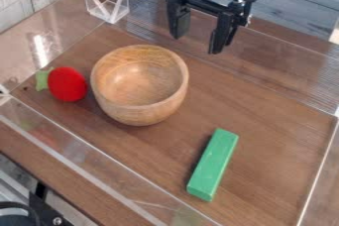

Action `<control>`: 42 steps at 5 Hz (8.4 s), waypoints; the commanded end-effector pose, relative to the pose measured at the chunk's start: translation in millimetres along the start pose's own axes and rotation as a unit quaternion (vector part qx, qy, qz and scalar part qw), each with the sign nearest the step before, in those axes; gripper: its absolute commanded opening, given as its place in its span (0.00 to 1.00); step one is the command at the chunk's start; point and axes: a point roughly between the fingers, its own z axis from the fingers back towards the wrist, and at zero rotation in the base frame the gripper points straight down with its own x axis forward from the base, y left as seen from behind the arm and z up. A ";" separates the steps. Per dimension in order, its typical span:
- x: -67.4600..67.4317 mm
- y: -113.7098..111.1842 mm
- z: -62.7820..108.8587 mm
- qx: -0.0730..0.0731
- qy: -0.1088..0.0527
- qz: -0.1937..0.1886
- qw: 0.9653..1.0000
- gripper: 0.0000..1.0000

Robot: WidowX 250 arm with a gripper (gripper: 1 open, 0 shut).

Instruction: Move the red object to the right side of the table

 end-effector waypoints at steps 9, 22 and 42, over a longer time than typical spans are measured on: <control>-61.8 186.5 -68.5 0.023 0.040 -0.427 0.903 1.00; -43.4 154.5 -64.6 -0.080 -0.056 -0.587 0.804 0.00; -11.5 -64.5 -36.9 -0.012 -0.232 -0.622 0.748 0.00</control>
